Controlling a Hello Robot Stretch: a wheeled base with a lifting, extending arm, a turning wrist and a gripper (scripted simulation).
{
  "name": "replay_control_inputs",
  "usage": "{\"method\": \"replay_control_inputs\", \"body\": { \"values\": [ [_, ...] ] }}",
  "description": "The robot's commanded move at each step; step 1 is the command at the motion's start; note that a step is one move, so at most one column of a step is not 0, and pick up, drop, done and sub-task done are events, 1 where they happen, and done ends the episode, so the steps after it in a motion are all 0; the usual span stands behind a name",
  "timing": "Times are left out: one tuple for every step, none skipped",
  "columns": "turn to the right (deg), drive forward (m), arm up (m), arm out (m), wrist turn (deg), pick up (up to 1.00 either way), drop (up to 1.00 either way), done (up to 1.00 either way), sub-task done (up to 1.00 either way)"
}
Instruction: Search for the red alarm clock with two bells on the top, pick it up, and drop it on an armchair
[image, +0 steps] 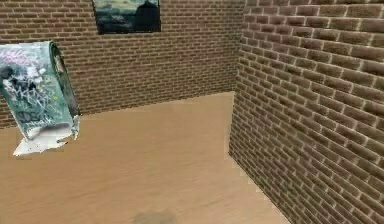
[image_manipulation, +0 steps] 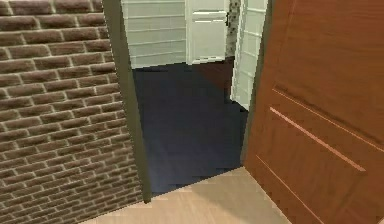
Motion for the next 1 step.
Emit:
{"method": "replay_control_inputs", "body": {
  "values": [
    [0.0, 1.0, 0.0, 0.0, 0.0, 0.0, 0.0, 0.0, 0.0]
  ]
}}
